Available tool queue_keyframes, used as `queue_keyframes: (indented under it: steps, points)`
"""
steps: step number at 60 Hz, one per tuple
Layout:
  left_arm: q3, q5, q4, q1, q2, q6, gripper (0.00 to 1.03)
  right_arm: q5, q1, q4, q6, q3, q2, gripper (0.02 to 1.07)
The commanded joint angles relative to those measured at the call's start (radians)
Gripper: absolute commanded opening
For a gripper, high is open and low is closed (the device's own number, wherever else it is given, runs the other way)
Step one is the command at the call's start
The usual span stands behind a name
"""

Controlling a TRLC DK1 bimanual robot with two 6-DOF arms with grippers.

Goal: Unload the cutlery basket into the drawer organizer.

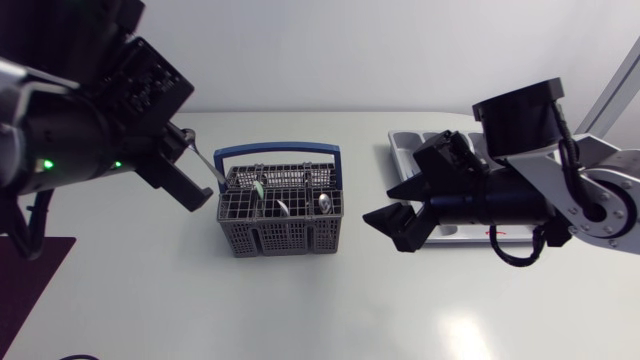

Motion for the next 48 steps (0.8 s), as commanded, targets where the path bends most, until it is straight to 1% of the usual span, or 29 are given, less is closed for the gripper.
queue_keyframes:
  steps: [1, 4, 9, 10, 15, 16, 19, 26, 30, 33, 37, 48]
  points:
    - [0.044, 0.04, -0.017, 0.0, -0.022, -0.037, 0.05, 0.012, 0.025, 0.003, -0.001, -0.036, -0.058, 0.89]
    - [0.056, 0.087, -0.017, 0.01, -0.023, -0.063, 0.05, 0.02, 0.037, 0.003, 0.001, -0.043, -0.083, 0.89]
    - [0.059, 0.198, 0.001, 0.053, -0.008, -0.109, 0.06, 0.043, 0.069, 0.016, 0.005, -0.053, -0.127, 0.89]
    - [0.054, 0.238, 0.009, 0.064, 0.0, -0.118, 0.06, 0.044, 0.074, 0.016, 0.007, -0.055, -0.133, 0.89]
    - [0.041, 0.347, 0.034, 0.109, 0.038, -0.152, 0.06, 0.052, 0.103, 0.029, 0.013, -0.066, -0.165, 0.89]
    - [0.038, 0.383, 0.04, 0.119, 0.049, -0.167, 0.06, 0.058, 0.111, 0.035, 0.013, -0.07, -0.173, 0.89]
    - [0.031, 0.463, 0.054, 0.141, 0.076, -0.191, 0.06, 0.094, 0.143, 0.049, 0.015, -0.079, -0.185, 0.89]
    - [0.031, 0.61, 0.074, 0.187, 0.146, -0.233, 0.06, 0.212, 0.252, 0.082, 0.009, -0.099, -0.207, 0.89]
    - [0.039, 0.69, 0.077, 0.205, 0.187, -0.257, 0.06, 0.256, 0.298, 0.096, 0.001, -0.099, -0.207, 0.89]
    - [0.048, 0.733, 0.077, 0.214, 0.215, -0.277, 0.06, 0.276, 0.318, 0.105, -0.008, -0.095, -0.204, 0.89]
    - [0.073, 0.814, 0.075, 0.233, 0.254, -0.302, 0.06, 0.293, 0.333, 0.121, -0.018, -0.09, -0.19, 0.89]
    - [0.14, 0.917, 0.055, 0.239, 0.314, -0.334, 0.06, 0.37, 0.367, 0.185, -0.064, -0.089, -0.142, 0.88]
